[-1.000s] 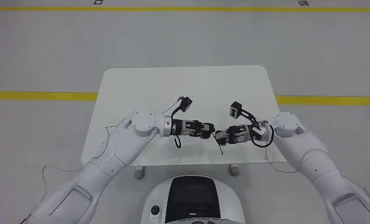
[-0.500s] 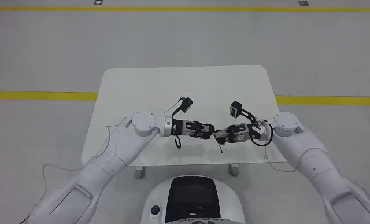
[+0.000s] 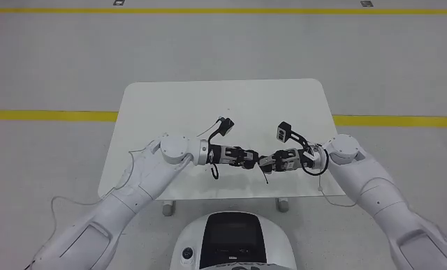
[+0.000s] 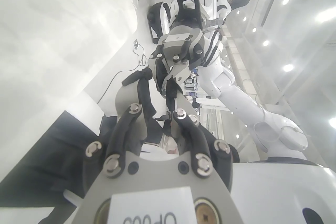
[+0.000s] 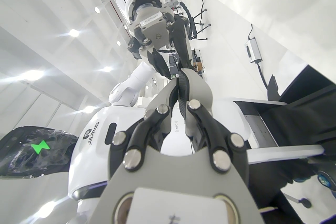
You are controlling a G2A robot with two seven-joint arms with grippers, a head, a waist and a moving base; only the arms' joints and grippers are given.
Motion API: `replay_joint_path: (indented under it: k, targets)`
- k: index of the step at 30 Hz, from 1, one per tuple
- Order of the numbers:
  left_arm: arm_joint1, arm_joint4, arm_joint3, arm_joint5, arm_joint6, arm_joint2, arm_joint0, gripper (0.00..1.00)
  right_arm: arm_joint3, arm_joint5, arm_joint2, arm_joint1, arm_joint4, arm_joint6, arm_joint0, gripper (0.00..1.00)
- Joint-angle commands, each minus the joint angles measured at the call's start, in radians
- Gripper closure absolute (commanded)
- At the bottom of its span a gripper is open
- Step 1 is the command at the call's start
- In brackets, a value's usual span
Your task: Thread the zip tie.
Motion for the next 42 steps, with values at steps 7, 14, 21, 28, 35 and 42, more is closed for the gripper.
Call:
replay_joint_path:
  k: [7,14,21,28,35,42]
  targets:
    - [0.001,-0.003,0.0,0.0,-0.003,0.007,-0.003,0.87,0.011,0.004,-0.001,-0.005,-0.007,0.0,0.006,1.0]
    - [0.002,-0.001,0.003,0.002,-0.007,0.014,-0.006,0.87,0.022,0.005,-0.002,-0.013,-0.013,-0.003,0.01,1.0]
    - [0.002,-0.004,0.006,0.003,-0.011,0.021,-0.011,0.89,0.034,0.004,-0.001,-0.019,-0.015,0.0,0.013,1.0]
    - [0.001,-0.011,0.012,0.0,-0.009,0.027,-0.015,1.0,0.045,0.003,0.002,-0.024,-0.016,0.0,0.013,1.0]
    - [0.001,-0.02,0.016,-0.007,-0.003,0.029,-0.015,1.0,0.047,0.003,0.003,-0.026,-0.021,0.0,0.013,0.15]
    - [0.004,-0.051,0.024,-0.022,0.024,0.012,-0.008,1.0,0.051,0.003,0.017,-0.025,-0.022,-0.001,0.008,0.0]
